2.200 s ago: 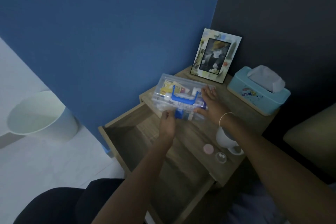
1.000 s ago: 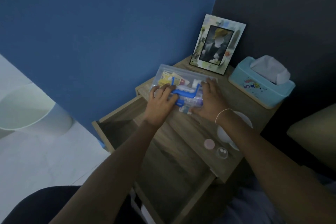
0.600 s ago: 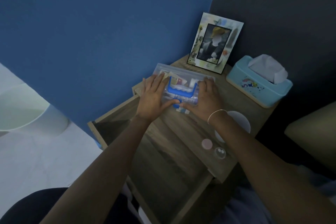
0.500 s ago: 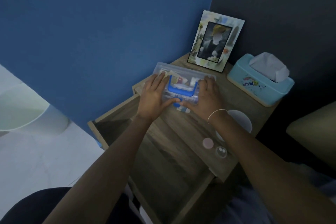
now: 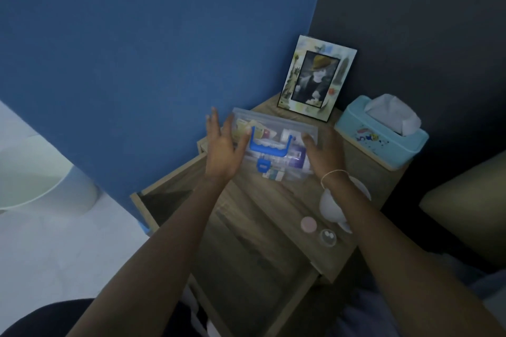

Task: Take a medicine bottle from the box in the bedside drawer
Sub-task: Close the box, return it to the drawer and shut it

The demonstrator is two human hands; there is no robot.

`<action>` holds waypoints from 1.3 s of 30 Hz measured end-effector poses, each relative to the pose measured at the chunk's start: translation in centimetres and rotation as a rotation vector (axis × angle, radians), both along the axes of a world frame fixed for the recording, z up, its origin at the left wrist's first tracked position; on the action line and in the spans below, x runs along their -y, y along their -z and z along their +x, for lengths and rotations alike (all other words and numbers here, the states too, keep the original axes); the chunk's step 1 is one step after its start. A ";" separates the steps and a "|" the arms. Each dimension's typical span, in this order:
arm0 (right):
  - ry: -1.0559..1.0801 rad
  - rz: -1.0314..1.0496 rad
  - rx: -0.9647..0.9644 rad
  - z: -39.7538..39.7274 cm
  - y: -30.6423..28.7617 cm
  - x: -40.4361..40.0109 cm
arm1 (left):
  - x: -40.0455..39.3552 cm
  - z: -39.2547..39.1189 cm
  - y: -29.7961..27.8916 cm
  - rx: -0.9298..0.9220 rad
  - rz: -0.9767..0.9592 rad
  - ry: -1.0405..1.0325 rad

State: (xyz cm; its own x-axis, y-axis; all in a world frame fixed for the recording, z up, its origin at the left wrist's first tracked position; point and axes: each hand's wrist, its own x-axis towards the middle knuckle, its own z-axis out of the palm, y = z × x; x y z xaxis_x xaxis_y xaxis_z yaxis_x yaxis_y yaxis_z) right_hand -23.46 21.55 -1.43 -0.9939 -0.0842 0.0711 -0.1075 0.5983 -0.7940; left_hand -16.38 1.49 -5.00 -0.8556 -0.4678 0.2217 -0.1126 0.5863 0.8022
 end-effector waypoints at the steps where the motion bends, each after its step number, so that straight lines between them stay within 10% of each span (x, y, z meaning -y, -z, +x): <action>1: 0.064 -0.072 0.066 -0.1 0.2 0.5 | 0.1 -0.7 -0.3 0.052 0.109 -0.038; 5: 0.205 -0.310 0.511 -0.2 1.4 2.2 | 1.2 -2.7 -0.7 0.135 0.279 -0.082; 27: -0.022 -0.632 0.668 12.8 -0.4 4.8 | 6.7 11.6 -6.5 0.179 0.224 -0.056; 39: -0.156 -0.317 0.693 22.4 3.9 4.3 | 8.4 16.3 -1.6 0.441 0.237 0.083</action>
